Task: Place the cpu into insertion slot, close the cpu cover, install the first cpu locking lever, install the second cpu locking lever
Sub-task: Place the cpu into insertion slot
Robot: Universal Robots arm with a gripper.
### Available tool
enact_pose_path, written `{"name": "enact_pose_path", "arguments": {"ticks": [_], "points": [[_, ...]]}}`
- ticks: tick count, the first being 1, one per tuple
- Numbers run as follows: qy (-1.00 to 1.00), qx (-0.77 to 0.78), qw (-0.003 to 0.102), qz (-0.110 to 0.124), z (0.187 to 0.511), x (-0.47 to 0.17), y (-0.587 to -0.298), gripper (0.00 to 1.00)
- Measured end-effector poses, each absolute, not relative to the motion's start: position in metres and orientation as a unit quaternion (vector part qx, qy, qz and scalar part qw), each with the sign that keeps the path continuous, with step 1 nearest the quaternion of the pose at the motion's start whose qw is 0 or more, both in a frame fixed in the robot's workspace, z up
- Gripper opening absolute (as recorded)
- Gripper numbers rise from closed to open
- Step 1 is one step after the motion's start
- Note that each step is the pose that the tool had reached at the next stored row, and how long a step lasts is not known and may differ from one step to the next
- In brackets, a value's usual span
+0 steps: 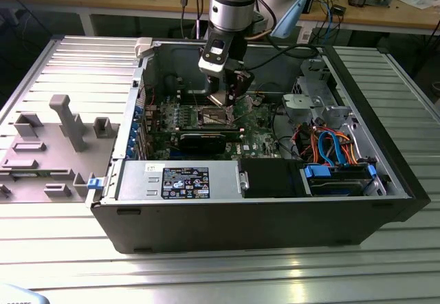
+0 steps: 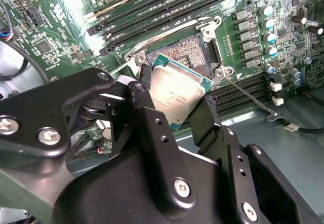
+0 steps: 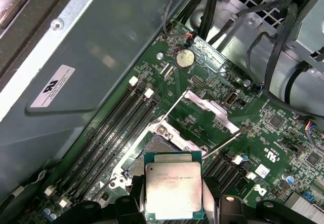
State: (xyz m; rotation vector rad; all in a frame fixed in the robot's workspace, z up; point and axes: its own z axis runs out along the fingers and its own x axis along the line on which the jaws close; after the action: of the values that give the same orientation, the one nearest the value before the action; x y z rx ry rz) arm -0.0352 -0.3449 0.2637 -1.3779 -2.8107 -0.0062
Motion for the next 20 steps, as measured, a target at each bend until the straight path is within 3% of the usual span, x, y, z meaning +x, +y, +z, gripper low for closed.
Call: {"name": "enact_pose_path", "arguments": {"ticks": [20], "points": [[-0.882,-0.471,0.005,-0.002,0.2631,-0.0352,-0.3449,0.54]]}}
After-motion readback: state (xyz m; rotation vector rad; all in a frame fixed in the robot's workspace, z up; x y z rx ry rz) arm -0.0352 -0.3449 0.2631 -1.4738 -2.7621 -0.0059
